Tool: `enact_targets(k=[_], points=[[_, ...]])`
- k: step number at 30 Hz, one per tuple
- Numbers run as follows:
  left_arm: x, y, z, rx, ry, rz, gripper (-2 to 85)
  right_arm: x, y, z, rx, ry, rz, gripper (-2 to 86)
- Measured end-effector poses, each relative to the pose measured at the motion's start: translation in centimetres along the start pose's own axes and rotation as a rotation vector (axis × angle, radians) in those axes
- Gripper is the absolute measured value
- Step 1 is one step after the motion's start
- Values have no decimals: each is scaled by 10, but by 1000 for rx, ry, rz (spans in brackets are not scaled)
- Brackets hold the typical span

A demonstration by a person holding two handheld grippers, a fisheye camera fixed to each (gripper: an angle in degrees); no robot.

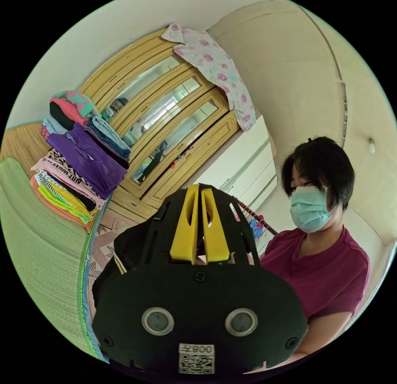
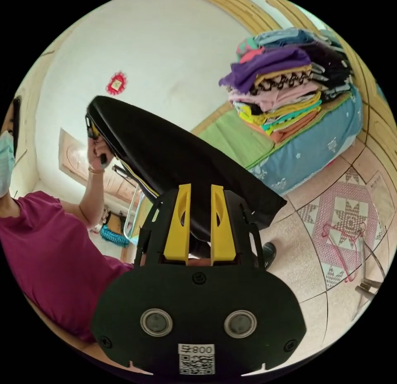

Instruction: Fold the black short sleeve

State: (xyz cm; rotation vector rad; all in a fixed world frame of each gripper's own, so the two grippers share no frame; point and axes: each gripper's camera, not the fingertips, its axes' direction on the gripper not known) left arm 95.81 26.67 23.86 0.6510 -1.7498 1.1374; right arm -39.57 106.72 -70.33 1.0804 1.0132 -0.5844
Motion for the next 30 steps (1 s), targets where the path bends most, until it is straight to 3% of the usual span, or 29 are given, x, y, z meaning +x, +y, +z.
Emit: enact_targets(k=[8,16,22,26,30], points=[[49,27,-143,110,-209,34,4,-42,-28,123,-291,-88,-267,107],[136,109,-248,225,-447,42,4,-119,19,183,-318,-92,-521,112],[192,141,-315,273,-500,60,4,-193,67,214,-321,-137,-629,107],[234,164,-365,310,-539,109,3,-228,68,226,-297,3,-694,102],[272,194,-419,391,-513,135,3,-235,61,222,-285,-18,-701,104]])
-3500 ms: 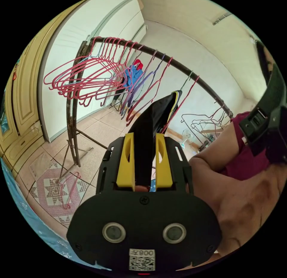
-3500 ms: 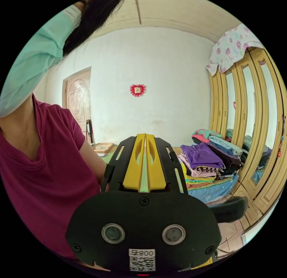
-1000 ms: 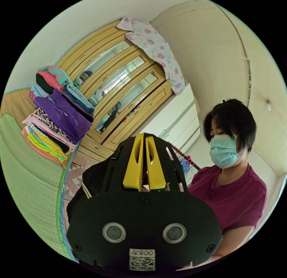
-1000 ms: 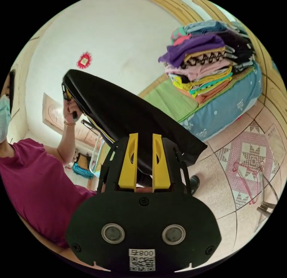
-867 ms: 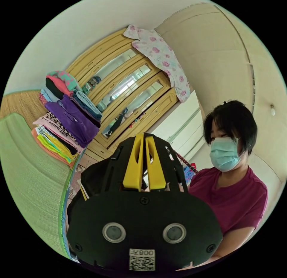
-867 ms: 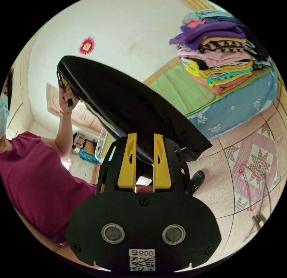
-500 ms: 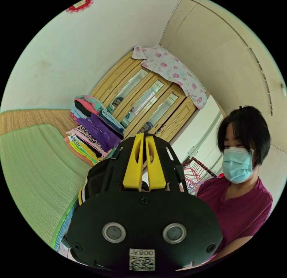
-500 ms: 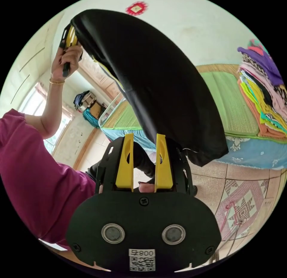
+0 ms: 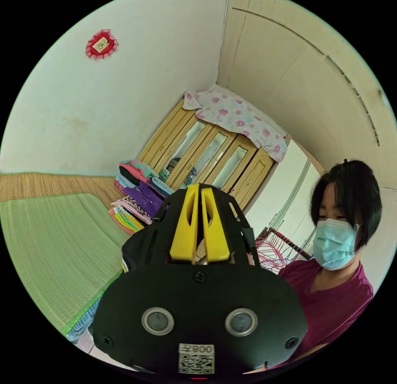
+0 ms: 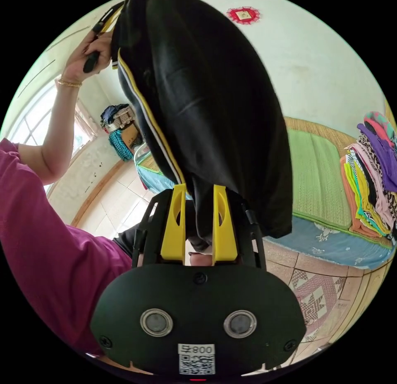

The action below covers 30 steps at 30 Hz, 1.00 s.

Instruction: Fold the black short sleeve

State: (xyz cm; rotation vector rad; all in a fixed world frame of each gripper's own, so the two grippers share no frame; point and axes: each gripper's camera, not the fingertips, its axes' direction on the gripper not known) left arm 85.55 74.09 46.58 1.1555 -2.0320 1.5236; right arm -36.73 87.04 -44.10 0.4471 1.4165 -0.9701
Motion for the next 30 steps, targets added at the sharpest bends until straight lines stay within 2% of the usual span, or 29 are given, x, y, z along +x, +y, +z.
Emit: enact_targets(k=[12,19,24,30], points=[[12,15,-117,63,-14,-26,2,-67,-13,61,-86,35,-159,114],[24,37,-177,112,-32,-40,2,-78,-13,69,-97,190,-191,31],[32,58,-232,168,-95,-51,2,-78,-4,43,-91,139,-222,11],[42,105,-332,222,-249,-94,3,-45,18,-47,32,75,-152,6]])
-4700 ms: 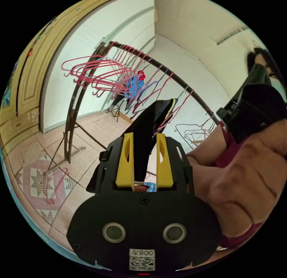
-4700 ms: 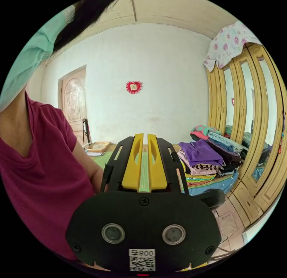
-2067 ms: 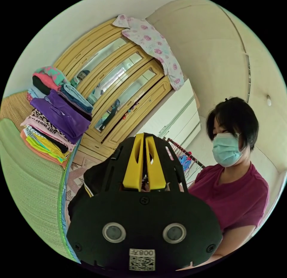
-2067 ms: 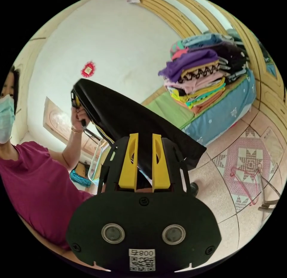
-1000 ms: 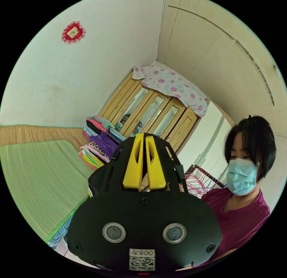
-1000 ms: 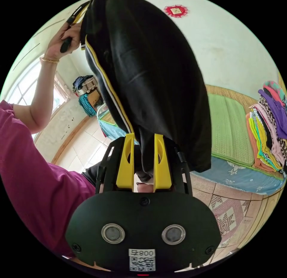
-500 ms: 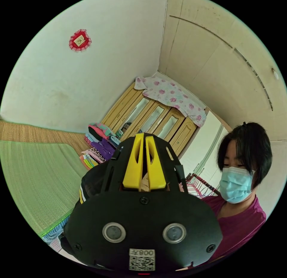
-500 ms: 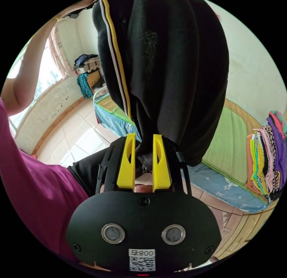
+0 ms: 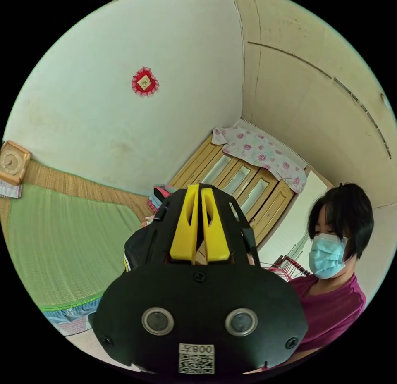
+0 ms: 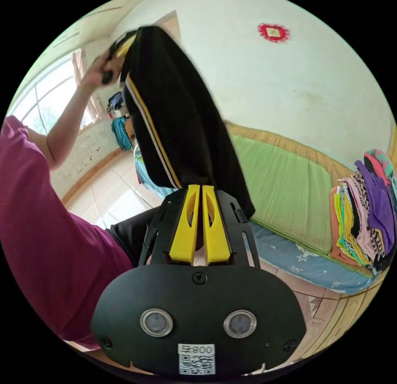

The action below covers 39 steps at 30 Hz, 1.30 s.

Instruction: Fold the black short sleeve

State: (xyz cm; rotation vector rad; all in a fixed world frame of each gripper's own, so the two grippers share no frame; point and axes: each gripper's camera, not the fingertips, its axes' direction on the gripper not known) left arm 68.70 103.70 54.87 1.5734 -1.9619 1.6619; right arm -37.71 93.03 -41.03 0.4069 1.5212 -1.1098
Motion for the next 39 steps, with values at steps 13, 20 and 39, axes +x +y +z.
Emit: enact_targets(k=[13,20,39], points=[[108,121,-169,31,-121,304,3,17,16,-194,418,125,21,4],[178,180,-213,101,-112,519,3,-18,20,-258,623,182,-64,5],[6,207,-83,90,-256,374,4,61,-129,-128,530,301,-140,7]])
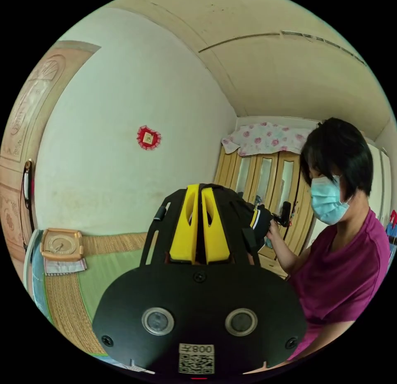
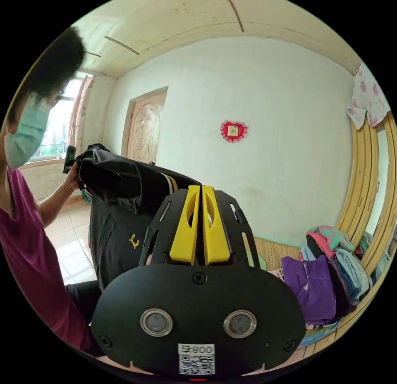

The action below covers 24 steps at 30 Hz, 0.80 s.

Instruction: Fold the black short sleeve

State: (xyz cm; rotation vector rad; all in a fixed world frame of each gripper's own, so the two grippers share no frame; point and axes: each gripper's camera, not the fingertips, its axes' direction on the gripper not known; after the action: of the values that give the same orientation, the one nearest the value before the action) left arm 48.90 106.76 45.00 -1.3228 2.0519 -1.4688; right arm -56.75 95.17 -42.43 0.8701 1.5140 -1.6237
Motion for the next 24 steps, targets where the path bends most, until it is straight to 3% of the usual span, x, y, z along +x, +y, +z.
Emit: enact_targets(k=[6,8,10,14,19,24], points=[[-171,82,175,-198,-194,-185,10,76,7,269,-290,-61,73,16],[-228,124,234,-298,-287,-240,15,102,32,396,-459,-78,122,27],[-301,197,302,-441,-407,-357,26,116,59,488,-606,-91,151,46],[-369,317,353,-549,-445,-507,46,134,143,630,-826,5,259,32],[-380,482,368,-671,-348,-565,60,114,237,660,-808,-122,315,14],[-387,582,384,-721,-375,-629,52,75,332,672,-910,-50,314,-1]])
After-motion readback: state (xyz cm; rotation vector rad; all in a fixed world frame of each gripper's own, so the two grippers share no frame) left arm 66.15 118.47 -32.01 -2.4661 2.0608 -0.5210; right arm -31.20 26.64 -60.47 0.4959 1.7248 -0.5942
